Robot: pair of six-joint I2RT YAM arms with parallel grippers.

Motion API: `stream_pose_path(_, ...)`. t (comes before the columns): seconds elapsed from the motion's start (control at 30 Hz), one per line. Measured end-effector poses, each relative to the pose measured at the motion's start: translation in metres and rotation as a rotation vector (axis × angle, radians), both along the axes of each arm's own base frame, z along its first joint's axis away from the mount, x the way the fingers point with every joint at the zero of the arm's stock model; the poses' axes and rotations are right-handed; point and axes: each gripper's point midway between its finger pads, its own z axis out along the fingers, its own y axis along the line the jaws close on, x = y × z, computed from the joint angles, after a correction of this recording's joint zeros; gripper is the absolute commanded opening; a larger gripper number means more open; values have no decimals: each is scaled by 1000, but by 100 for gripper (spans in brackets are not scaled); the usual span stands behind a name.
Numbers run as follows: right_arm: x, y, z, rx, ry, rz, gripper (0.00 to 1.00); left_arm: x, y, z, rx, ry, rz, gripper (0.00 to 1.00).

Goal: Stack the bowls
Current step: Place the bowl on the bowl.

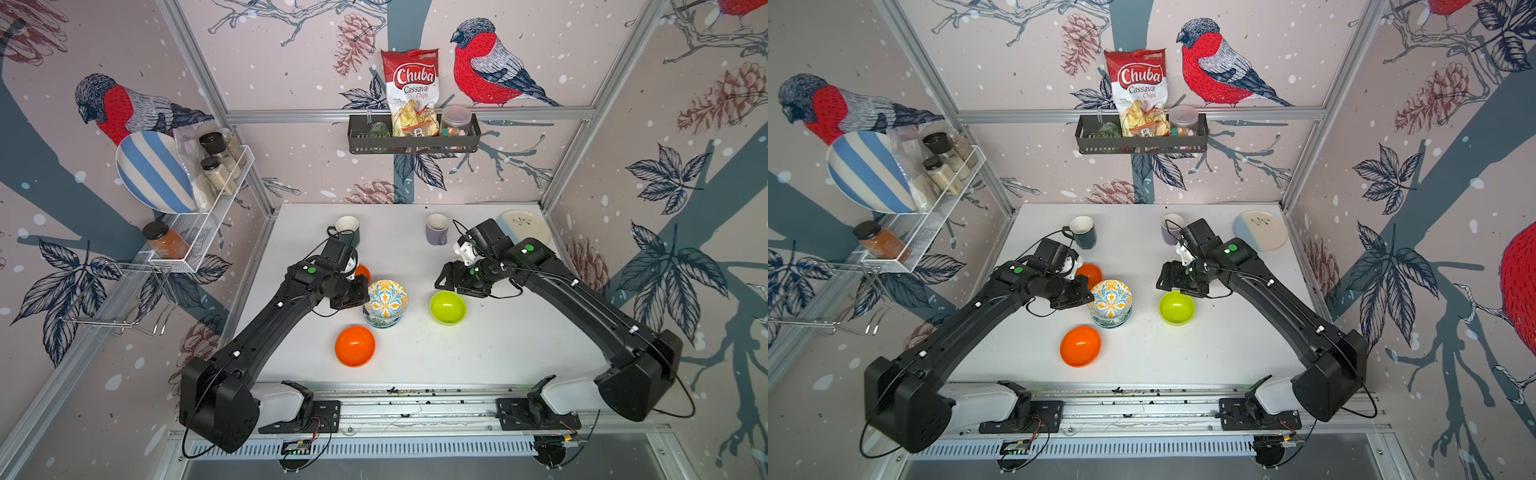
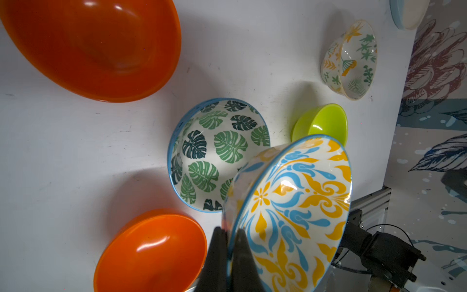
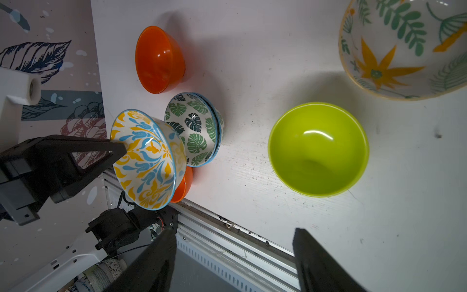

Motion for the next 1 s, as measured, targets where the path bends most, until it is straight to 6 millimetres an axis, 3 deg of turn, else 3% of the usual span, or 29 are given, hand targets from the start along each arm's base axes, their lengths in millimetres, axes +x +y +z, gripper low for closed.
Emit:
stream_pose_path(0.47,-11,-5,-15,-2,28,22,69,20,3,-45,20,43,51,0)
stream_pose_path(1.0,-9,-1,-18,17,24,27,66,21,6,-62,31,44,64,0)
